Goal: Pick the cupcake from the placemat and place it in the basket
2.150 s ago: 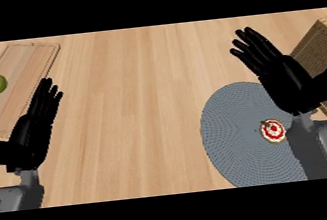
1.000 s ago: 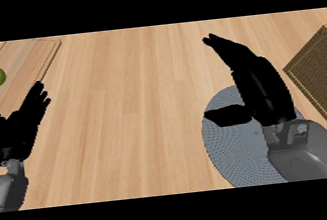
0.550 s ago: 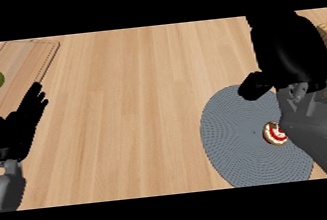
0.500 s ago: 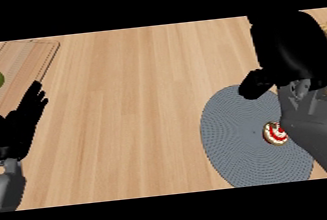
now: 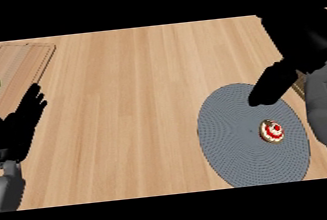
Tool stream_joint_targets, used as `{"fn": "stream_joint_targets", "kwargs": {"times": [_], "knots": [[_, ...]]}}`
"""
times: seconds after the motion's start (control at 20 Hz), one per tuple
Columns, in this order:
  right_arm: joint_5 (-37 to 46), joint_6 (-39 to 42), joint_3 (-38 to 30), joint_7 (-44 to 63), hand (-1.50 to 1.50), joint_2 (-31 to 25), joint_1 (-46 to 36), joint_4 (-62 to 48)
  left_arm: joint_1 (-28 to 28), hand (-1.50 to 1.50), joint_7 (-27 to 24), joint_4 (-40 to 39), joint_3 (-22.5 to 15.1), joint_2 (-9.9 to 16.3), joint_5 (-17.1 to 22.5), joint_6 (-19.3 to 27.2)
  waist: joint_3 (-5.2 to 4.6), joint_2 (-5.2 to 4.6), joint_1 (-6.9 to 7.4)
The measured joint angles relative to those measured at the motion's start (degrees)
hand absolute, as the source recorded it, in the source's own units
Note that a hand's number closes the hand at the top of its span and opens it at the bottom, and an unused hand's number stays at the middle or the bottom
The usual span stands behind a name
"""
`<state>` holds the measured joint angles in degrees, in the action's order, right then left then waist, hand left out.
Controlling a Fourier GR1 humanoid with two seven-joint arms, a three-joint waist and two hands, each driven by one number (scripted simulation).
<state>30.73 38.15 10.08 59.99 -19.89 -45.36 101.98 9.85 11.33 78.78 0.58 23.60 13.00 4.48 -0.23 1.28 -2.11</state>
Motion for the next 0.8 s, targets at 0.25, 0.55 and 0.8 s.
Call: {"fn": "stream_joint_targets", "kwargs": {"times": [0.25,0.55,0.8], "knots": [[-5.7,2.4,-3.6,2.3,-1.5,0.8,3.6,7.6,-0.4,0.0,-0.6,-0.4,1.0,0.4,0.1,-0.3,0.06,-0.02,-0.57],[-8.3,3.5,-6.2,4.2,-1.5,0.1,13.3,22.3,-0.9,0.0,-0.6,0.0,1.7,0.6,0.6,-1.4,0.14,-0.32,-0.33],[-5.3,4.2,-6.1,2.9,-1.5,-0.1,23.0,29.6,-1.3,0.0,-1.0,1.3,1.4,-0.4,-0.1,-1.5,0.19,-0.81,0.8]]}}
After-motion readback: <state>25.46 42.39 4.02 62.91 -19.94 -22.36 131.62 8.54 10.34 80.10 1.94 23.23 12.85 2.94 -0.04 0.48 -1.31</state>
